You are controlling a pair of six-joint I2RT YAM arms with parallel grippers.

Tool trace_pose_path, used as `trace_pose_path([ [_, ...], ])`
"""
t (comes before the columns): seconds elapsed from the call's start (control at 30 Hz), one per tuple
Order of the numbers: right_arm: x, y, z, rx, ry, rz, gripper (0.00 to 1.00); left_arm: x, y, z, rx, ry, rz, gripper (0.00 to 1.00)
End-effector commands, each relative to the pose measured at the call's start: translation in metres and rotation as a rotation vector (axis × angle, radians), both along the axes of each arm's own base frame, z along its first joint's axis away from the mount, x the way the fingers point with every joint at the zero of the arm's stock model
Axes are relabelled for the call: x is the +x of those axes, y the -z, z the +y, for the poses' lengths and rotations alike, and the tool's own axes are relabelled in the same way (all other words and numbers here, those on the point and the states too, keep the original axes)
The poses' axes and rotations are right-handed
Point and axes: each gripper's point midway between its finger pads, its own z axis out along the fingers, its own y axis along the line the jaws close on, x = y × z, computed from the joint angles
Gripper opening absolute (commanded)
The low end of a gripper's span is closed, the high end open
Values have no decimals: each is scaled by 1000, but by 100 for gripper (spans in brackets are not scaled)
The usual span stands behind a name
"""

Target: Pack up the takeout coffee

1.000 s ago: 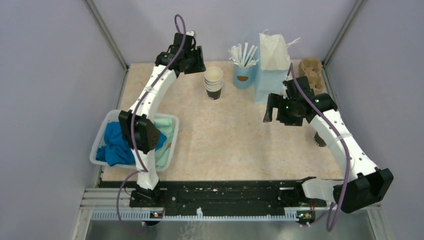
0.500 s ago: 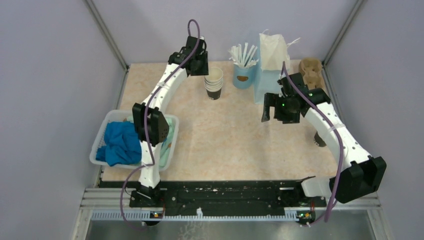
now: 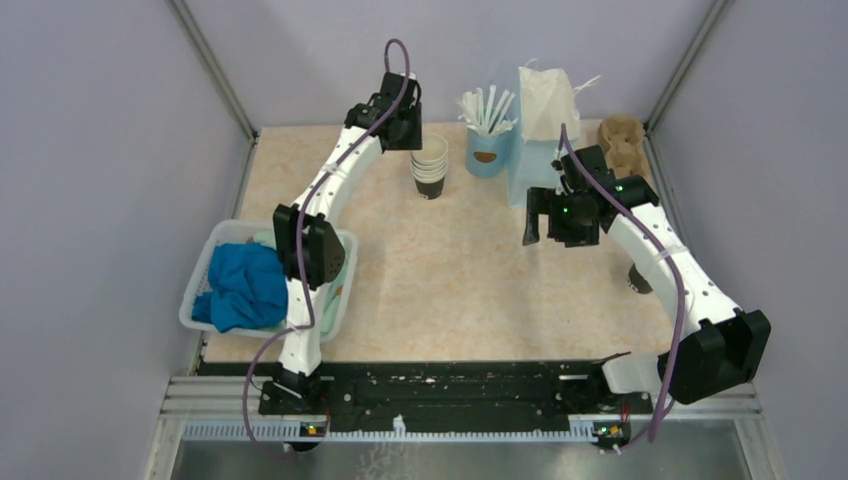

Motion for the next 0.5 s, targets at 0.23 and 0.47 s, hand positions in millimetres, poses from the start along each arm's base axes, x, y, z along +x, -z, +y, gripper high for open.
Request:
trace_pose_path([
  [0.23, 9, -10, 6, 15, -32, -51, 94, 5, -4, 0, 20, -8, -26, 25],
  [0.47, 9, -8, 5, 12, -33, -46, 94, 6, -3, -2, 17, -3, -23, 10],
])
